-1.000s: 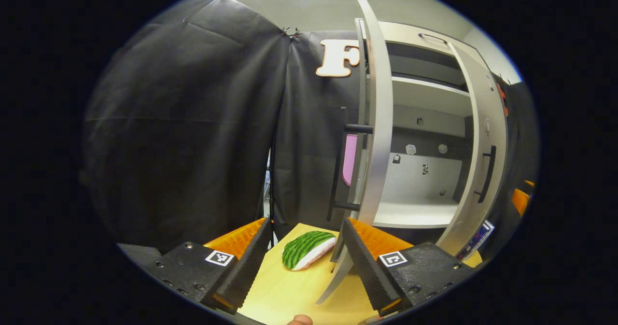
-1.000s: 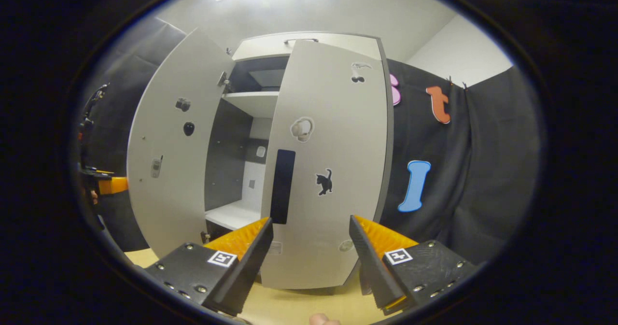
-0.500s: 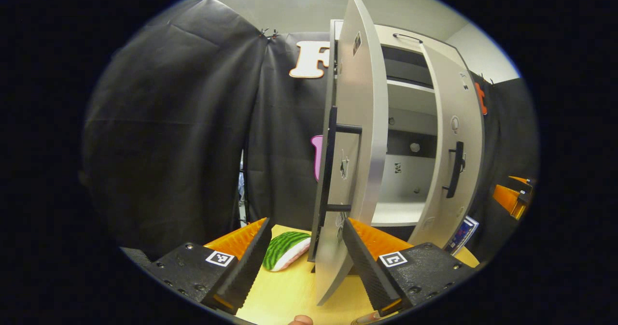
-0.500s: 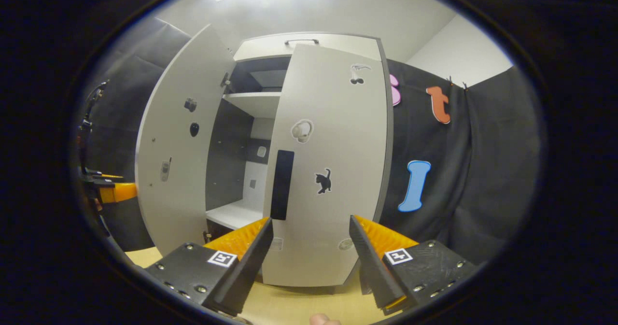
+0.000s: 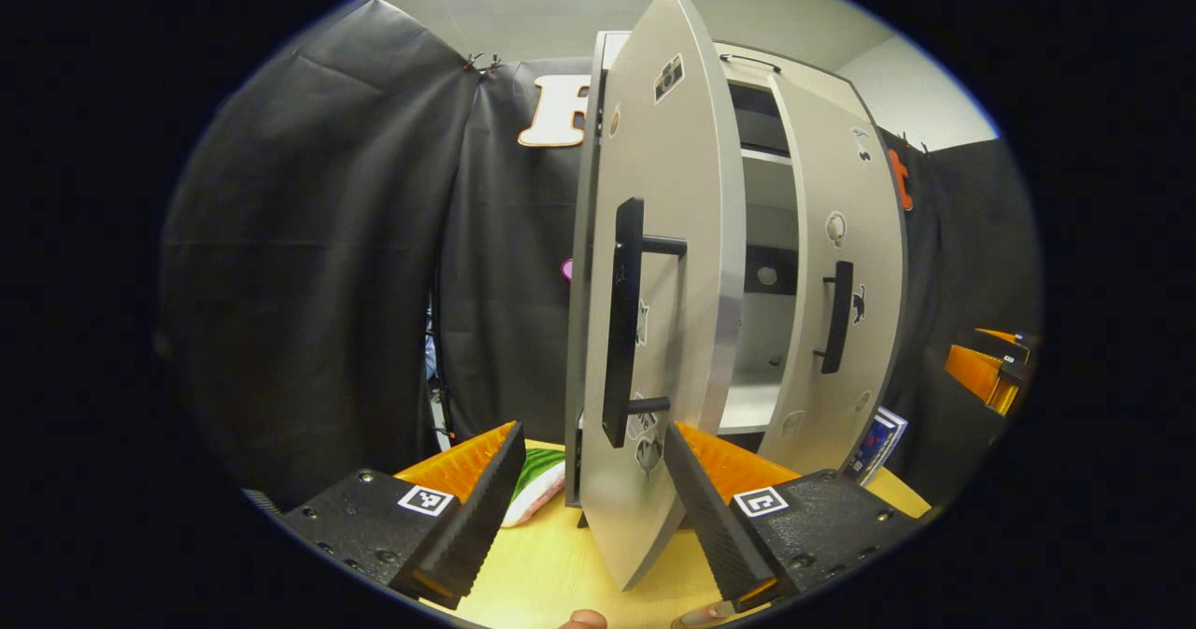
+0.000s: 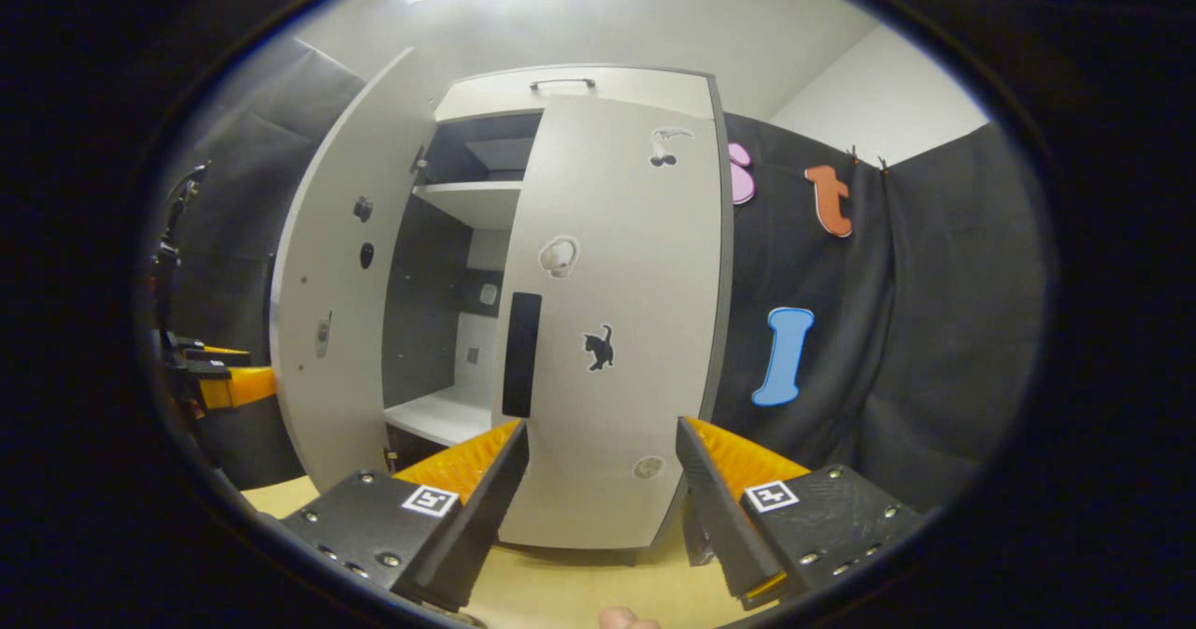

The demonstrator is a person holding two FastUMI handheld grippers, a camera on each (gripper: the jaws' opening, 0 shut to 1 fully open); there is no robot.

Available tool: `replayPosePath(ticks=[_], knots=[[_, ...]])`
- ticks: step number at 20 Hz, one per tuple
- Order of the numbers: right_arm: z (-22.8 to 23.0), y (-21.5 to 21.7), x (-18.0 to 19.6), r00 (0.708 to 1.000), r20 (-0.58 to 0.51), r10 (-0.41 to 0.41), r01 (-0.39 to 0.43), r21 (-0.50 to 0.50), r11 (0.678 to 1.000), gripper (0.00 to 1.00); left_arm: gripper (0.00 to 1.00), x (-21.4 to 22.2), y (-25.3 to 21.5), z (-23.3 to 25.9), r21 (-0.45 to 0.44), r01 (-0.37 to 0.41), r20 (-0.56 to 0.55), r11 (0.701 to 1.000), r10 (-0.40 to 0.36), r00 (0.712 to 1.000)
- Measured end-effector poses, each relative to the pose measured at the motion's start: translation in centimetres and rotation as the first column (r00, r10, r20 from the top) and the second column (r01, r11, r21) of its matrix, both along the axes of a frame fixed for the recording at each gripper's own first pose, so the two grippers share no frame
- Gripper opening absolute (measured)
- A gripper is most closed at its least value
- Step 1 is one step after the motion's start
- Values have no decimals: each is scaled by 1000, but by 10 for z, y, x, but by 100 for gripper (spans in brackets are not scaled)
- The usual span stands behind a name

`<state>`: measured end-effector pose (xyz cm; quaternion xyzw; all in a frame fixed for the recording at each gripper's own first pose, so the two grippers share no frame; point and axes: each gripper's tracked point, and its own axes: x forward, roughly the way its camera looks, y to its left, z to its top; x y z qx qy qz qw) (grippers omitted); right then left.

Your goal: Grasp the bottle in the cabinet with the left hand and place it on the coaster, then close the right door with the right hand and the left door with the left hand.

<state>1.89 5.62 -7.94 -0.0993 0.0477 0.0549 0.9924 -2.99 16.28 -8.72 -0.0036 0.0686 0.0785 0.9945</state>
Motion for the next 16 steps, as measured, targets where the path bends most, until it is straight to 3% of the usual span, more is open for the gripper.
replayPosePath(ticks=[9,10,11,16], knots=[[5,-31,-8,998,16,-66,67,-36,997,94,94,25,-38,-5,-17,93,-7,996,-93,996],[6,-35,-8,997,18,-76,77,-36,996,94,89,28,-43,-6,-21,105,-9,994,-106,994],[6,-40,-8,996,19,-85,85,-36,996,94,94,31,-49,-7,-25,121,-11,992,-121,993],[9,-55,-9,993,27,-113,114,-40,993,94,94,40,-81,-9,-28,188,-11,982,-189,982]])
